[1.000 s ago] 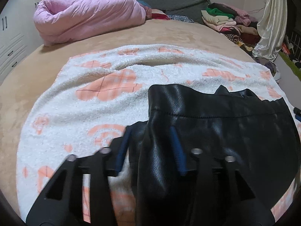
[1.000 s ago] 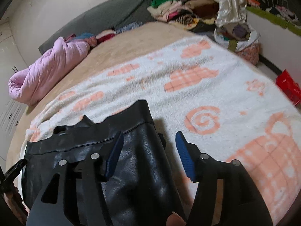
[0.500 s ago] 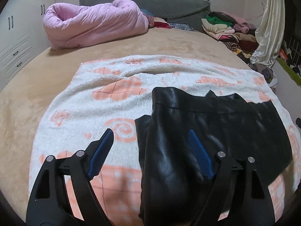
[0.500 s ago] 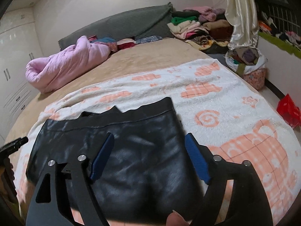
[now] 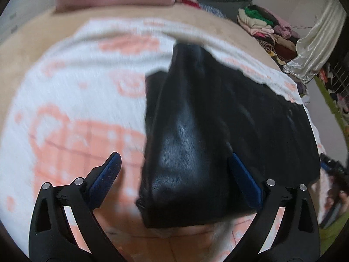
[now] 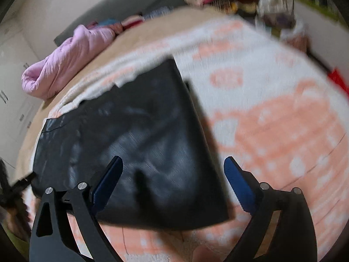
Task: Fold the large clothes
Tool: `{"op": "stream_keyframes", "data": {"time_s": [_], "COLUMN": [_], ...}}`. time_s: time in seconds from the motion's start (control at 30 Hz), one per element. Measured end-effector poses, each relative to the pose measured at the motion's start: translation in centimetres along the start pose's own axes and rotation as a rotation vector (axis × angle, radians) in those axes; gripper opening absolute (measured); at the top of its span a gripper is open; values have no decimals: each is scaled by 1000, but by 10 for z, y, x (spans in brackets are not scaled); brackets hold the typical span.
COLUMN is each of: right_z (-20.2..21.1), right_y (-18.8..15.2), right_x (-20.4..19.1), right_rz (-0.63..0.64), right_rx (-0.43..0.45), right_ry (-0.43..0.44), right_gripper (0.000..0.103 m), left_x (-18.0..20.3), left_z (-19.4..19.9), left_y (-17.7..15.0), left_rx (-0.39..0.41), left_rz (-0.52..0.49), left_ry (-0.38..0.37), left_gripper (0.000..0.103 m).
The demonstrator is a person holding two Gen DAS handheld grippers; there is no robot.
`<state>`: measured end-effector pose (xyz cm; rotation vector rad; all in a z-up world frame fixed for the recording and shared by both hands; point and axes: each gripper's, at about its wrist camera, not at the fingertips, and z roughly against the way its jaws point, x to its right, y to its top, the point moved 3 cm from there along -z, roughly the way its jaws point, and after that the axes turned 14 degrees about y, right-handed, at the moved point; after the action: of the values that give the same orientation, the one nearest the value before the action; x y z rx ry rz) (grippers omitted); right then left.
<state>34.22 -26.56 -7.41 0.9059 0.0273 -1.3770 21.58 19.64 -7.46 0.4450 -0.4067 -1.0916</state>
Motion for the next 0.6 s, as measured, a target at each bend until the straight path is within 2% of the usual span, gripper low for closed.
{"op": "stream_keyframes", "data": {"time_s": [0.03,0.07,0.1,0.17,0.23,0.3,0.4,0.47,0.6], "right_z": [-6,-10,-15,-13,-4,9,17,14,12], "right_y": [-3,-5,-9,-11,-10,-12,-21,-25,-26], "right_x": [8,13,19,19,14,8,4,6,3], "right_rz": [-41,-73,-121,-130,-109,-102,-75,-78,-31], "right_rx": [-22,-42,-60,-61,-53,-46,-53,-56,-44], "right_ry": [32,71,123,154,157,156,89,59,-15], "right_gripper": [85,73,70,41,26,25,29,39,51], "left_x": [-1,-2,-1,3,9,12,13,12,13], "left_z": [-5,-8,-11,-8,-1,10,20,20,20], "left_y": [-3,-6,-8,-12,-15,-18,-32,-39,-37], "left_rx": [-13,-27,-51,-41,-28,-8,-16,-5,7], "left_rz": [21,41,65,44,12,-11,-25,-35,-51], "left_ry": [-15,-45,-101,-81,-75,-66,-72,-60,-32], "left_gripper": [92,80,71,60,49,45,46,48,55]}}
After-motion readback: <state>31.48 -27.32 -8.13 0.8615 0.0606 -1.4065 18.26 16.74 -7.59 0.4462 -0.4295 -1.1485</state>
